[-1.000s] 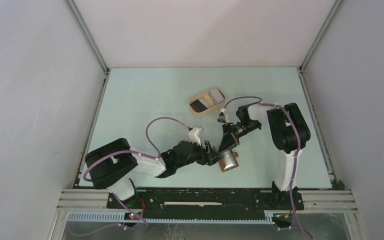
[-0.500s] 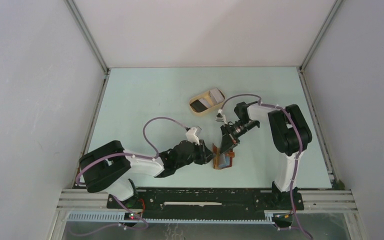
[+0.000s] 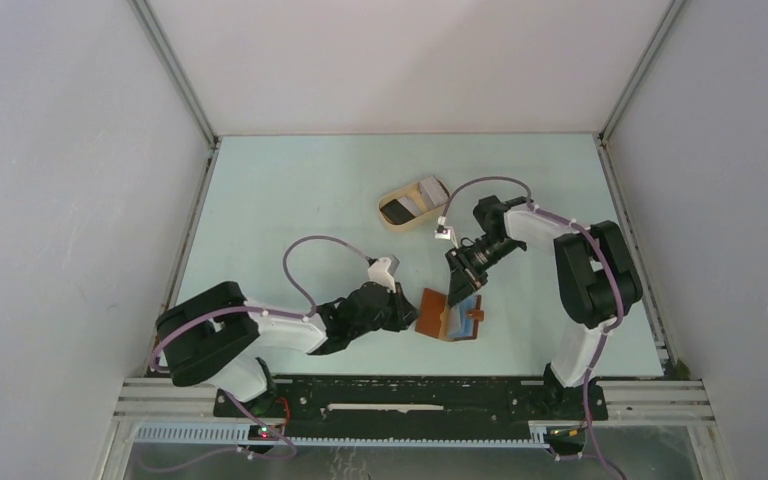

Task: Put the credit cards into the card holder
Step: Open the card holder at the center of the board.

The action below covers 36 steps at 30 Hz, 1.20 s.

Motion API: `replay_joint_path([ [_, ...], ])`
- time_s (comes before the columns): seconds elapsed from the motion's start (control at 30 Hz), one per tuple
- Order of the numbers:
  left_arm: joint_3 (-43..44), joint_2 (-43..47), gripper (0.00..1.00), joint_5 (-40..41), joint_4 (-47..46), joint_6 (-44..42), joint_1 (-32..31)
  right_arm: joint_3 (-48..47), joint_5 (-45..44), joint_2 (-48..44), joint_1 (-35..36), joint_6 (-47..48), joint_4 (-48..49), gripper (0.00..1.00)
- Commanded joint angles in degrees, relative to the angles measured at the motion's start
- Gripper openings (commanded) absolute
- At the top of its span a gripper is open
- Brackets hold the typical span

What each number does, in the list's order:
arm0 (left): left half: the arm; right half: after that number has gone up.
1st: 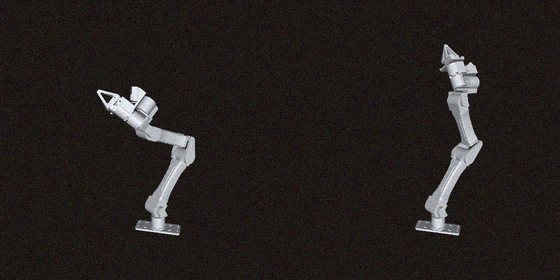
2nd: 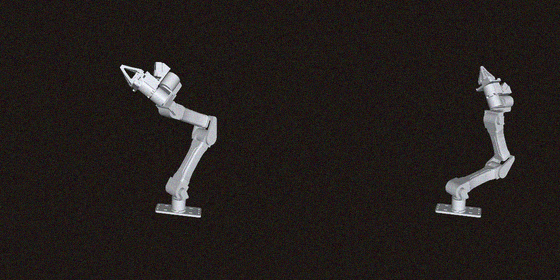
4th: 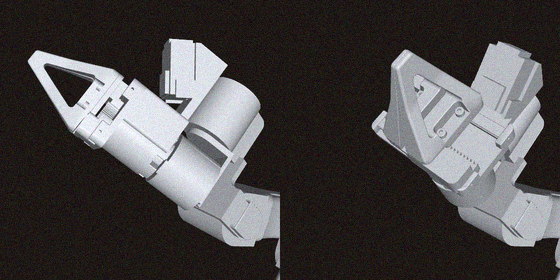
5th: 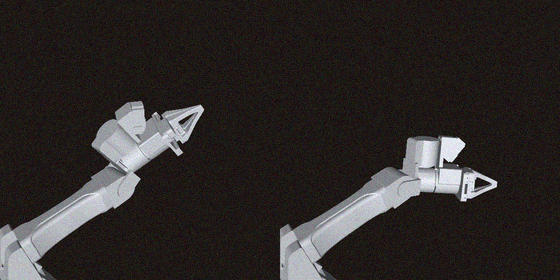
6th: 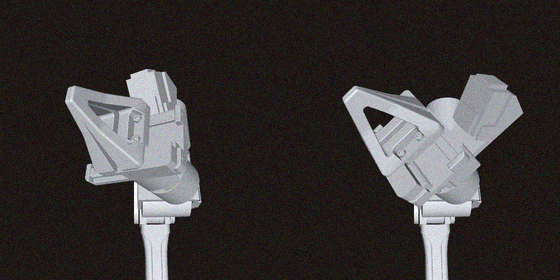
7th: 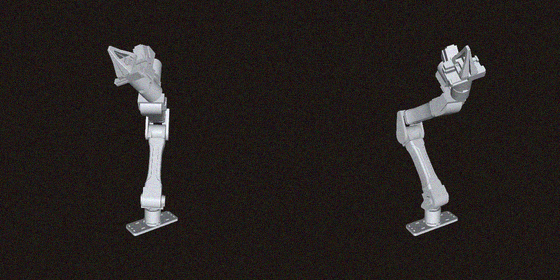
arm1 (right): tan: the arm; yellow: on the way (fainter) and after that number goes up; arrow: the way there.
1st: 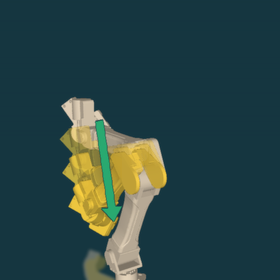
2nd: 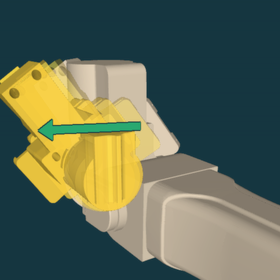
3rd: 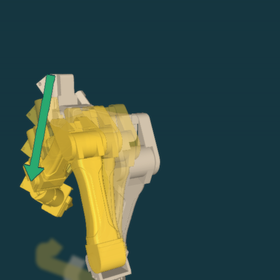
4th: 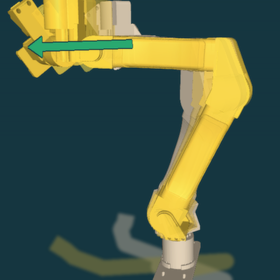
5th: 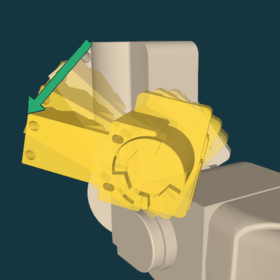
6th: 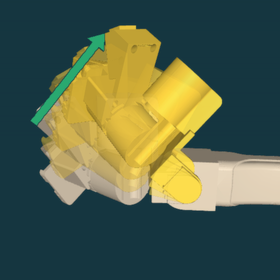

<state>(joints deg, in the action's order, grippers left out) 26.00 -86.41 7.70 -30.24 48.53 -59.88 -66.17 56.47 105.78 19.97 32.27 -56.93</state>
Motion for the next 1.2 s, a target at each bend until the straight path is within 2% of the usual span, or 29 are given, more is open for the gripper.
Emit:
replay_joint_path([
  [0.0, -1.41, 4.45, 0.00, 3.13, -0.53, -0.46, -0.06, 1.08, -5.18, -6.44, -0.05, 8.38, -2.70, 0.28],
  [0.23, -3.14, 8.32, 0.00, 5.04, -0.30, 0.01, -0.20, 2.08, -1.36, -12.62, -0.76, 16.83, -6.08, 0.28],
  [0.37, -3.78, 8.46, 0.00, 5.52, -0.04, 0.64, -0.24, 6.07, -1.00, -19.12, -0.89, 21.70, -4.04, 0.29],
  [0.43, -4.08, 8.51, 0.00, 5.63, -0.10, 1.00, -0.34, 10.80, -1.30, -23.95, -0.70, 27.95, -1.91, 0.29],
  [0.53, -4.58, 8.75, 0.00, 5.66, -0.34, 1.30, -0.41, 20.05, -2.80, -32.79, 0.10, 45.50, 1.43, 0.31],
  [0.6, -5.00, 9.09, 0.00, 5.66, -0.66, 1.22, -0.50, 25.66, -4.46, -38.24, 0.45, 52.81, 5.29, 0.43],
  [0.7, -5.53, 9.64, 0.00, 5.36, -1.40, 0.68, -0.59, 29.31, -7.33, -41.97, 1.19, 53.81, 10.46, 0.49],
  [0.9, -7.19, 10.85, 0.00, 5.03, -3.49, 0.24, -1.01, 29.46, -16.64, -37.32, 5.17, 53.66, 13.15, 0.38],
  [1.17, -8.67, 10.91, 0.00, 4.77, -6.09, 0.24, -1.64, 29.44, -24.14, -33.29, 10.00, 50.01, 17.73, 0.39],
])
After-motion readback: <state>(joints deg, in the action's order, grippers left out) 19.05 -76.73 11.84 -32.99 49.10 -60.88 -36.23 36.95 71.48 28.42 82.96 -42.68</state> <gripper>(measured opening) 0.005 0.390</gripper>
